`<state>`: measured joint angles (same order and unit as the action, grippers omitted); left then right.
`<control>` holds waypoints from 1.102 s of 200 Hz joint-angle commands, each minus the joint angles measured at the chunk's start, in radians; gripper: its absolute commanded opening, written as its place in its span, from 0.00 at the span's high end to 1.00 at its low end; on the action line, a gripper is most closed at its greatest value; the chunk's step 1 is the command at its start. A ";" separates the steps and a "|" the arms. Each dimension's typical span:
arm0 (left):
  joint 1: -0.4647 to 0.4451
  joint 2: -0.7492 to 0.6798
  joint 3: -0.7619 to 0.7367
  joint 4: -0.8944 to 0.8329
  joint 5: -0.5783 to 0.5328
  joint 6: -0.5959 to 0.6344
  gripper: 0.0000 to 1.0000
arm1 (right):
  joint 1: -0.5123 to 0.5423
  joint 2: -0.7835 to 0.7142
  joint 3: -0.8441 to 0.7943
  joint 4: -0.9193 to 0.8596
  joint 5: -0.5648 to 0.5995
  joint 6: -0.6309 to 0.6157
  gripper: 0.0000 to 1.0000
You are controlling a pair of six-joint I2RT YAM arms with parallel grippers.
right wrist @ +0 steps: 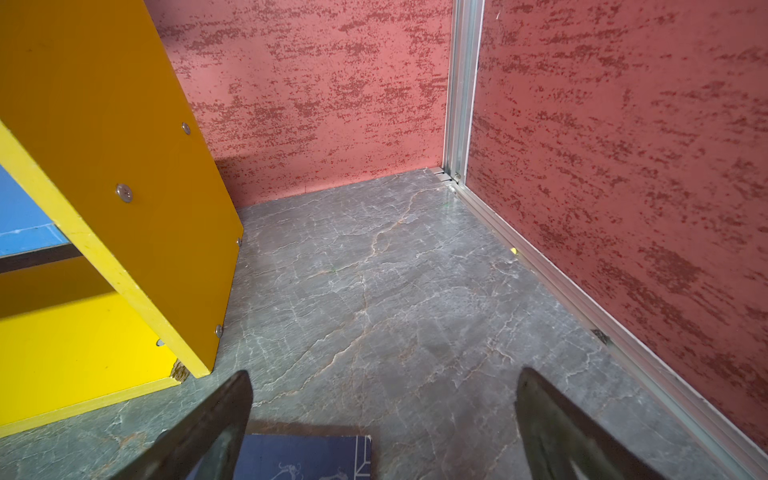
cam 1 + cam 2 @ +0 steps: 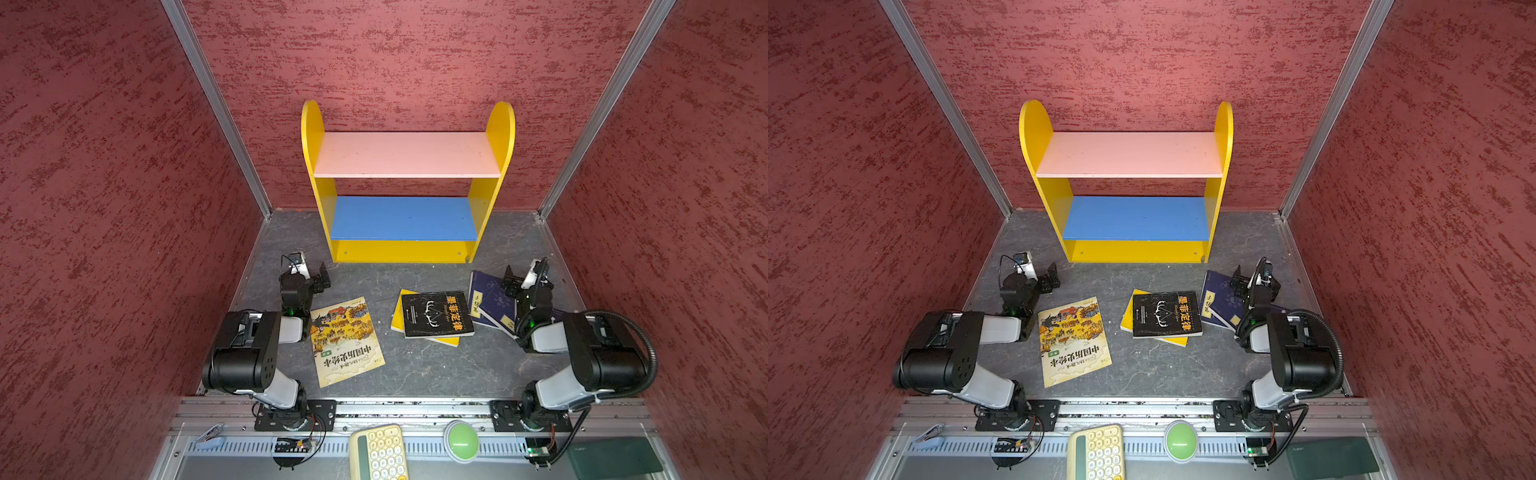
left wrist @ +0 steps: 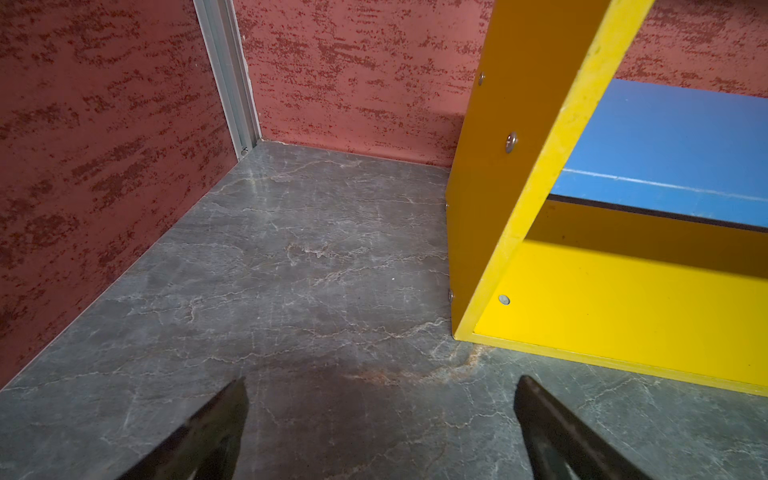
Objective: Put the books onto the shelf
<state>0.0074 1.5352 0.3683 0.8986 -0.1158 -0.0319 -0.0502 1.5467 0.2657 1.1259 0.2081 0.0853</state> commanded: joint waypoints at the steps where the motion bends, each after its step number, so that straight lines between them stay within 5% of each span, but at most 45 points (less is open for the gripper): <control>1: 0.000 0.001 -0.002 0.026 -0.004 0.010 0.00 | 0.003 -0.005 0.006 0.041 -0.016 -0.017 0.01; 103: -0.005 -0.003 0.000 0.022 0.003 0.016 0.01 | 0.004 -0.009 0.002 0.048 -0.018 -0.018 0.01; 126: -0.027 -0.048 0.004 -0.014 -0.046 0.030 0.01 | 0.003 -0.080 0.035 -0.069 -0.055 -0.033 0.01; 171: -0.094 -0.259 0.053 -0.268 -0.083 0.071 0.01 | 0.003 -0.301 0.131 -0.395 -0.147 0.006 0.01; 220: -0.156 -0.507 0.230 -0.893 -0.091 -0.314 0.01 | 0.006 -0.493 0.254 -0.791 -0.268 0.301 0.01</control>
<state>-0.1184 1.1194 0.5209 0.3832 -0.1928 -0.1242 -0.0494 1.1175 0.4660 0.5892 0.0463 0.2161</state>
